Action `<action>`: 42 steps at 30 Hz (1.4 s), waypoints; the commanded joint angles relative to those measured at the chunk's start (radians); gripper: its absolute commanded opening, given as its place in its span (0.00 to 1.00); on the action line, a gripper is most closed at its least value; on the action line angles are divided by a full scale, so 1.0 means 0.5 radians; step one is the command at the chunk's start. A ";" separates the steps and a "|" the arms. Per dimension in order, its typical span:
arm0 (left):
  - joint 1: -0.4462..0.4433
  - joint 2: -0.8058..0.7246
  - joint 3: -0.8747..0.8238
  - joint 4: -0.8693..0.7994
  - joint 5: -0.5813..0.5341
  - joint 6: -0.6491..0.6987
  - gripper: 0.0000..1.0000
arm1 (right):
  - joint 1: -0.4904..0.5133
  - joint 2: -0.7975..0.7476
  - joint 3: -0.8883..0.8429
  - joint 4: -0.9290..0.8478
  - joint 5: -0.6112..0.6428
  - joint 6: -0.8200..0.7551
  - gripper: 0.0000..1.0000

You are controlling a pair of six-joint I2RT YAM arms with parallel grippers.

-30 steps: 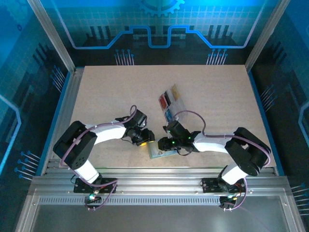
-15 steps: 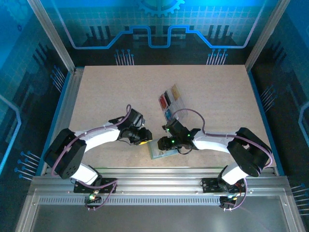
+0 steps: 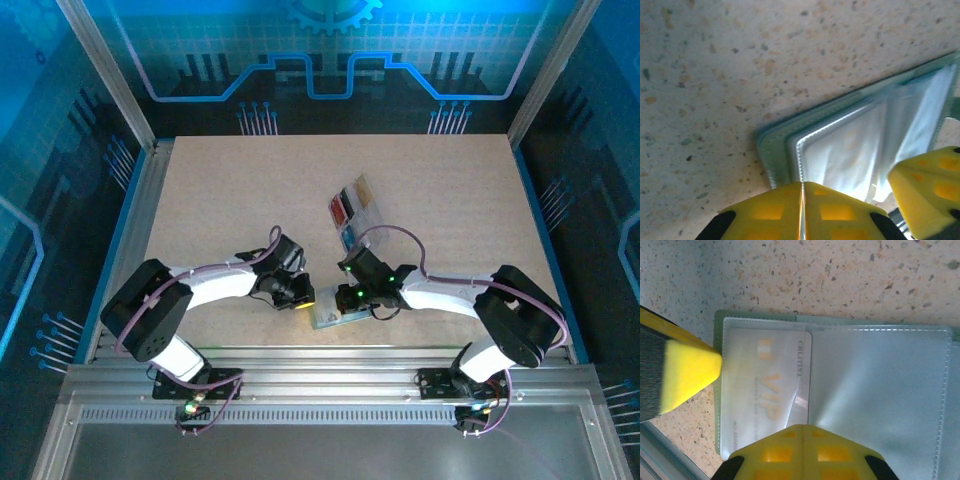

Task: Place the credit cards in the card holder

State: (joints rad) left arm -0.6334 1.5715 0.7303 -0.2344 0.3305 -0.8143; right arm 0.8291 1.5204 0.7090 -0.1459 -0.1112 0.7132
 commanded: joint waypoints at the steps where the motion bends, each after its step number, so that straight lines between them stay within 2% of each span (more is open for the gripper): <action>1: -0.012 0.047 -0.043 0.040 0.028 -0.025 0.09 | -0.014 0.025 0.062 -0.079 0.023 -0.025 0.00; 11: -0.028 0.069 -0.083 0.094 0.032 -0.047 0.09 | 0.064 0.206 0.180 -0.034 -0.055 -0.030 0.00; 15: -0.028 0.054 -0.079 0.069 0.011 -0.032 0.09 | 0.064 0.101 0.201 -0.150 0.067 -0.058 0.00; 19: -0.028 0.039 -0.062 0.036 -0.007 -0.002 0.09 | 0.056 -0.081 0.282 -0.519 0.424 -0.114 0.26; 21: -0.028 0.041 -0.059 0.033 -0.005 0.005 0.10 | 0.037 -0.116 0.329 -0.671 0.547 -0.150 0.33; 24: -0.026 0.053 -0.056 0.033 -0.009 0.012 0.09 | 0.010 -0.055 0.435 -0.800 0.631 -0.240 0.32; 30: -0.027 0.051 -0.059 0.030 -0.020 0.012 0.09 | 0.016 0.187 0.564 -0.840 0.636 -0.361 0.31; 38: -0.027 0.036 -0.059 0.021 -0.028 0.014 0.09 | 0.062 0.406 0.601 -0.802 0.654 -0.374 0.32; 42: -0.028 0.037 -0.061 0.016 -0.029 0.013 0.09 | 0.121 0.489 0.589 -0.779 0.661 -0.347 0.27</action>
State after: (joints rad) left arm -0.6361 1.5887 0.7124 -0.1967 0.3302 -0.8139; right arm 0.8597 1.7203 0.9962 -0.5224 0.2111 0.5404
